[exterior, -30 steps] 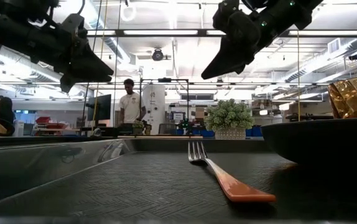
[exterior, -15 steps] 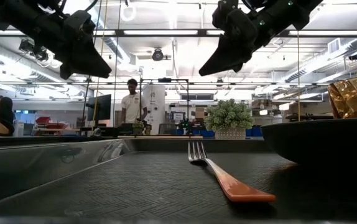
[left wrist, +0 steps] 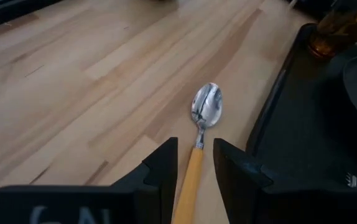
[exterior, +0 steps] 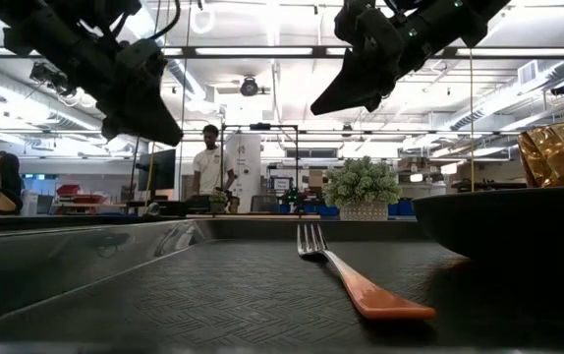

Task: Pick and place plate/cup/fork/spoon on tray
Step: Put the orange spoon beside the orange fork on the black tray

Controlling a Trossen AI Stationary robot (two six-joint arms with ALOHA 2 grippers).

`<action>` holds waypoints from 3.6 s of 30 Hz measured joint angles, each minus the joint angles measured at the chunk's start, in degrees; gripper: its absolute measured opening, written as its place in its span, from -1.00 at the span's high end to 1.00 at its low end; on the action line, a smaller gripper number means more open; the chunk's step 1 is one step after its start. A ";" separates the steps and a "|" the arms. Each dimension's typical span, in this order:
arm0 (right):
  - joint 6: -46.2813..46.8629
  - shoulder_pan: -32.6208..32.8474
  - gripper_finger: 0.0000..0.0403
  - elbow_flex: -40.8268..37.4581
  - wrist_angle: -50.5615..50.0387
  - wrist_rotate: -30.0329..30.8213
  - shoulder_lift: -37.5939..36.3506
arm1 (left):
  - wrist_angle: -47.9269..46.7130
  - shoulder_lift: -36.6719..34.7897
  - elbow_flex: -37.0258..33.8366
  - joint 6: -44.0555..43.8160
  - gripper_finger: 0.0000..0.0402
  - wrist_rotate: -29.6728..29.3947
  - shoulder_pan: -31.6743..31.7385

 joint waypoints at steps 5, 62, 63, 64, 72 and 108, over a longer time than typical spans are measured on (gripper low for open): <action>0.00 0.00 0.95 0.01 -0.07 -0.02 0.00 | -2.58 3.92 3.79 0.15 0.44 0.73 -0.02; -9.14 -2.73 0.95 -11.33 10.24 0.07 -12.03 | 4.48 23.73 8.03 6.03 0.44 1.77 -0.79; -9.33 -2.73 0.95 -11.33 9.91 0.05 -12.97 | 4.73 24.27 8.03 6.02 0.44 2.06 -0.80; -9.64 -2.71 0.95 -11.33 9.66 0.04 -13.85 | 4.93 24.61 8.03 6.02 0.44 2.31 -0.81; -10.12 -2.67 0.95 -11.33 7.97 0.02 -17.05 | 8.72 28.15 8.07 6.86 0.42 4.21 -0.79; -7.28 -1.14 0.95 -11.33 9.11 -1.05 -15.04 | -1.60 39.94 21.97 26.03 0.17 10.68 4.59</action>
